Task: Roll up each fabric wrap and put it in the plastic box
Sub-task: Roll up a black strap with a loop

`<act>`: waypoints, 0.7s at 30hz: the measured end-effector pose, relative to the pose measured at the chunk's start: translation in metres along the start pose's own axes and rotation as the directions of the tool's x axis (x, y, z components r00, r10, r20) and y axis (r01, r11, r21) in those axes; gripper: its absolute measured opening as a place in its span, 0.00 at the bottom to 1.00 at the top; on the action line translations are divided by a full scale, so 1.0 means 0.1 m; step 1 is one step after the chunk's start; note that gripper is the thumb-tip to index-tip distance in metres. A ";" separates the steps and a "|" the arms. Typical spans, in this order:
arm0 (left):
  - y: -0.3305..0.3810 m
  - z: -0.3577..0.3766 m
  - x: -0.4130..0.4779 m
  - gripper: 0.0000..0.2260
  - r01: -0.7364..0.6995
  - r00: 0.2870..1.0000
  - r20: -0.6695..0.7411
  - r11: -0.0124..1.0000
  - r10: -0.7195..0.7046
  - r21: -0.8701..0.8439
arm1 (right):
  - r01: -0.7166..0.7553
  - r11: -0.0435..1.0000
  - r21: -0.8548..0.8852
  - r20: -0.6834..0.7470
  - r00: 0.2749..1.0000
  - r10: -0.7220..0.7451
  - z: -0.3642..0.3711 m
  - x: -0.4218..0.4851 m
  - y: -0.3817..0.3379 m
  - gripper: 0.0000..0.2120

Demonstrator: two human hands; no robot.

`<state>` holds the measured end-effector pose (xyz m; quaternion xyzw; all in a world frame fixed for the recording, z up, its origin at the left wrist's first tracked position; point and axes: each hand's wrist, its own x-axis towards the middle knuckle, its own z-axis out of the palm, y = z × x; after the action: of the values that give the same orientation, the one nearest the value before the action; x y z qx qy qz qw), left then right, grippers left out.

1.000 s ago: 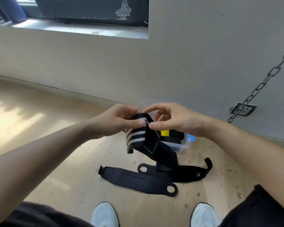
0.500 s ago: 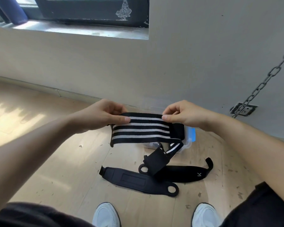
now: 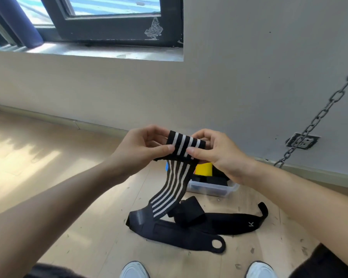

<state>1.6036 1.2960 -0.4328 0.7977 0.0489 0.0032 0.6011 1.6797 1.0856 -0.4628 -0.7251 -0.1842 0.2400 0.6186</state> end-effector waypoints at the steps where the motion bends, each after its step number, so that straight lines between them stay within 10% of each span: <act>1: -0.01 -0.01 0.01 0.12 -0.010 0.999 -0.048 0.998 0.013 0.057 | 0.006 1.000 0.019 0.004 1.000 -0.006 -0.01 0.01 -0.02 0.09; 8: 0.03 -0.01 -0.03 0.27 -0.100 0.986 0.139 0.991 0.087 0.087 | -0.010 0.998 0.067 0.039 0.999 0.007 0.02 0.00 -0.10 0.13; 21: 0.02 0.11 -0.08 0.07 -0.206 0.978 0.001 0.975 0.207 0.082 | -0.045 0.996 0.082 0.129 0.991 0.034 0.03 -0.07 -0.16 0.21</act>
<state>1.5966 1.2847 -0.4336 0.8224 -0.0320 0.0666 0.5642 1.6731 1.0864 -0.4468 -0.6850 -0.1985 0.3058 0.6308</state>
